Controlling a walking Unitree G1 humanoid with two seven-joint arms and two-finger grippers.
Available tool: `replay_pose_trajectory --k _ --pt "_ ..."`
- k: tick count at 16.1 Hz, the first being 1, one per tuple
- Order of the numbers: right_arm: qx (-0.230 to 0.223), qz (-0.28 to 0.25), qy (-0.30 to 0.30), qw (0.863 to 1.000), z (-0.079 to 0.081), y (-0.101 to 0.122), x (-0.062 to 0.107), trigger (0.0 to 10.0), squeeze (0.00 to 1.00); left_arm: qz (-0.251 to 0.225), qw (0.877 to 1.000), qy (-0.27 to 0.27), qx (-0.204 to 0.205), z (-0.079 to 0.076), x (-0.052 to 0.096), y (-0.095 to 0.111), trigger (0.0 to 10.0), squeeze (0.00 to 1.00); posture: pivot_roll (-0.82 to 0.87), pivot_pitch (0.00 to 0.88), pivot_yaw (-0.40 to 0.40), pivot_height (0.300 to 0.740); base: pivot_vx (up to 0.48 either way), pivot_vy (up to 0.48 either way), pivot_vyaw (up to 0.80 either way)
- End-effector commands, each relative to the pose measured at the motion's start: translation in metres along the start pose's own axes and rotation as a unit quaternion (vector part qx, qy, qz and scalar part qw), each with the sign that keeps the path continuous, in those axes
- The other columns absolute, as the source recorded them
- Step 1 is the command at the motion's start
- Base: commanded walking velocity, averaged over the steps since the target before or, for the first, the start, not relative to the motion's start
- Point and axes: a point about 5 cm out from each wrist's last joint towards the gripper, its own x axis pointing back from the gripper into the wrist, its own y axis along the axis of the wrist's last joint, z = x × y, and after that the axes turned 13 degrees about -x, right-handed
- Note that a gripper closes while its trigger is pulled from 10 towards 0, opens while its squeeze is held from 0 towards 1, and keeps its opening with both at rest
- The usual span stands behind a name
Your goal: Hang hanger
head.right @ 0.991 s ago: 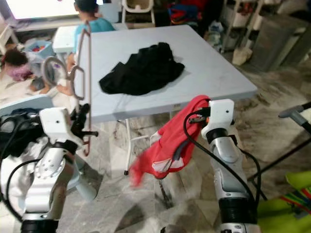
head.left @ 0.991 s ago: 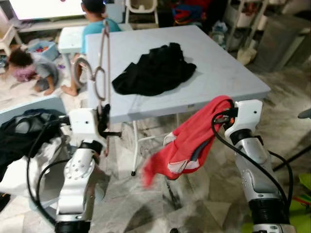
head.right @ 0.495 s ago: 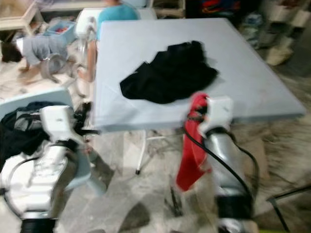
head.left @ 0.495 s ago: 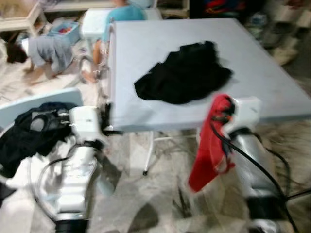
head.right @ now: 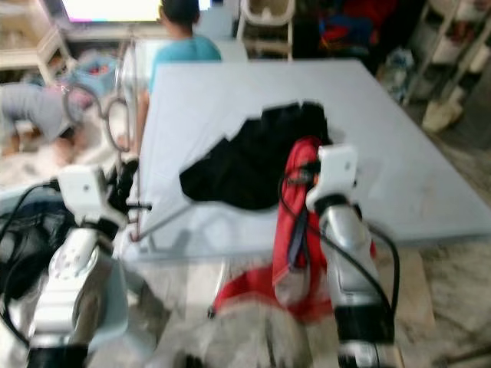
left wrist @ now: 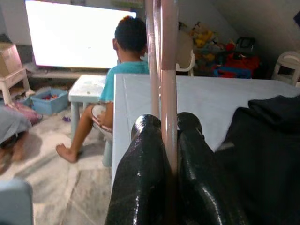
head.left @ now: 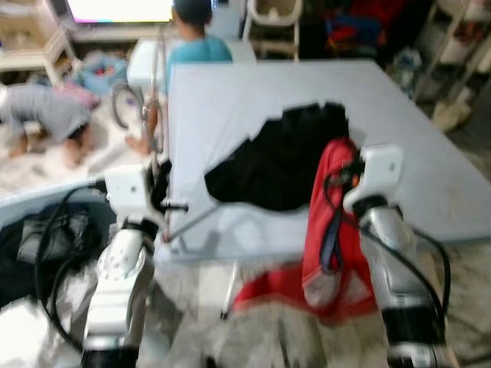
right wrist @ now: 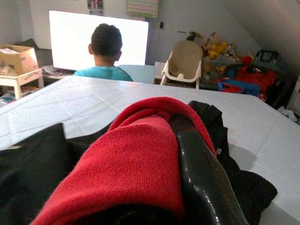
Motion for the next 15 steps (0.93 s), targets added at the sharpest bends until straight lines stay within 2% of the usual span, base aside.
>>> replay_pose_trajectory --k 1,3,5,6,9,11,12,13,14,15 --pt "0.007 -0.021 -0.006 1.0 -0.007 0.011 0.0 10.0 0.0 -0.001 1.0 -0.004 0.005 -0.006 -0.002 0.003 10.0 0.0 -0.02 0.045 -0.025 0.74 0.341 0.0 0.0" --pt "0.003 -0.022 -0.002 1.0 -0.005 0.013 -0.003 10.0 0.0 -0.008 1.0 0.006 -0.019 -0.005 -0.004 0.009 10.0 0.0 -0.01 0.043 -0.028 0.74 0.0 0.0 0.0" --pt "0.001 -0.022 0.0 1.0 -0.005 0.014 -0.006 10.0 0.0 -0.01 1.0 0.008 -0.018 -0.006 -0.004 0.011 10.0 0.0 0.0 0.042 -0.031 0.74 0.0 0.0 0.0" --pt "-0.008 -0.024 0.001 1.0 -0.005 0.016 -0.014 10.0 0.0 -0.01 1.0 0.007 -0.018 -0.006 -0.004 0.011 10.0 0.0 0.0 0.042 -0.031 0.74 0.0 0.0 0.0" --pt "-0.032 -0.041 0.034 0.998 0.011 0.041 -0.065 10.0 0.0 -0.006 1.0 0.006 -0.02 -0.007 -0.003 0.01 10.0 0.0 0.02 0.046 -0.035 0.74 0.0 0.0 0.0" --pt "-0.067 -0.051 0.054 0.995 0.03 0.065 -0.098 10.0 0.0 -0.005 1.0 0.007 -0.02 -0.007 -0.002 0.01 10.0 0.0 0.02 0.047 -0.043 0.74 0.0 0.0 0.0" --pt "-0.089 -0.076 0.068 0.991 0.051 0.093 -0.118 10.0 0.0 -0.001 1.0 0.014 -0.018 -0.006 -0.001 0.009 10.0 0.0 0.03 0.05 -0.053 0.74 0.0 0.0 0.0" --pt "-0.099 -0.087 0.073 0.989 0.058 0.104 -0.124 10.0 0.0 0.0 1.0 0.015 -0.017 -0.007 0.0 0.009 10.0 0.0 0.03 0.051 -0.055 0.74 0.0 0.0 0.0" --pt "-0.147 -0.132 0.088 0.976 0.072 0.14 -0.136 10.0 0.0 -0.001 1.0 0.015 -0.016 -0.009 0.0 0.01 10.0 0.0 0.04 0.054 -0.06 0.74 0.0 0.0 0.0" --pt "-0.186 -0.156 0.089 0.966 0.076 0.161 -0.14 10.0 0.0 -0.001 1.0 0.014 -0.015 -0.01 0.001 0.01 10.0 0.0 0.04 0.054 -0.061 0.74 0.0 0.0 0.0"
